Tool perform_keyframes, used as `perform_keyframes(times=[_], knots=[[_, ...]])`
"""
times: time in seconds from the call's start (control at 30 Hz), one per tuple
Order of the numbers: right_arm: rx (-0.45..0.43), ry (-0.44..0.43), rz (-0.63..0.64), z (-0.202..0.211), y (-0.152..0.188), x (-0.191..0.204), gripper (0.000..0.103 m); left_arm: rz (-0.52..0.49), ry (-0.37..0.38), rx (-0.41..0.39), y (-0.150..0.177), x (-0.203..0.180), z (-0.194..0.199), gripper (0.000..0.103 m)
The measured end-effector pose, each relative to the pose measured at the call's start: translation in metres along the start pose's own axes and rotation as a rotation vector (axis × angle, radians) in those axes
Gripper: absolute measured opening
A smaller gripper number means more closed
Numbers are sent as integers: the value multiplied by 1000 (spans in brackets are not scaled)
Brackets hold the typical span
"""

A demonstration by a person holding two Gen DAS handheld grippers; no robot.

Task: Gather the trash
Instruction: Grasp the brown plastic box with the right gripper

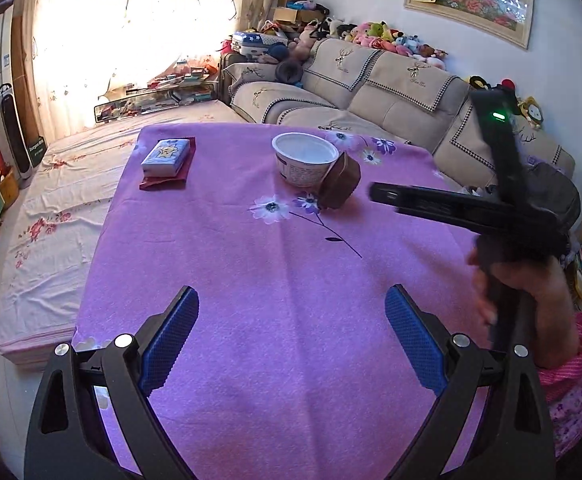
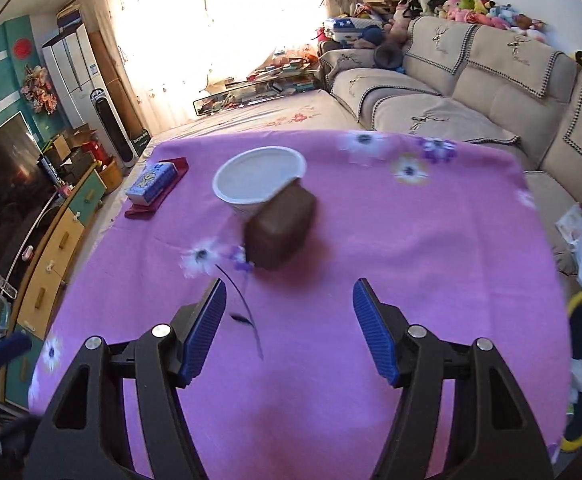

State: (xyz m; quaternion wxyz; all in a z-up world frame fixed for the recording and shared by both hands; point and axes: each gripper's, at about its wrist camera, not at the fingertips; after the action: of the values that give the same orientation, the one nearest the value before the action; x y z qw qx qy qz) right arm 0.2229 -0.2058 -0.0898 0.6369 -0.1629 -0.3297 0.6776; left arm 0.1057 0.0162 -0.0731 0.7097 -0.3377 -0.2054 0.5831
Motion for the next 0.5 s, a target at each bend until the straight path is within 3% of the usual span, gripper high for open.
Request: perform_keyframes(times=[0.37, 0.47, 0.5], knots=[[40, 76, -98, -55, -18, 7, 62, 3, 13, -10, 2, -1, 5, 93], [42, 70, -114, -55, -17, 2, 53, 8, 15, -5, 3, -1, 3, 93], [49, 65, -121, -56, -17, -1, 45, 8, 16, -3, 3, -2, 2, 93]])
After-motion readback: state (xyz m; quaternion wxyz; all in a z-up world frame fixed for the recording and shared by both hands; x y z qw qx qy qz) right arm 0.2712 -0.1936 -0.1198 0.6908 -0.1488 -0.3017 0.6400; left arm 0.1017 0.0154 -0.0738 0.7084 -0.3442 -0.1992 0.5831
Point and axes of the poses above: each gripper's, at about its wrist camera, not at the fingertips, and z roughly against the way its jaws point, x to its left, y to its underside, and after that the axes turned 4 degrees about -z, right-handed
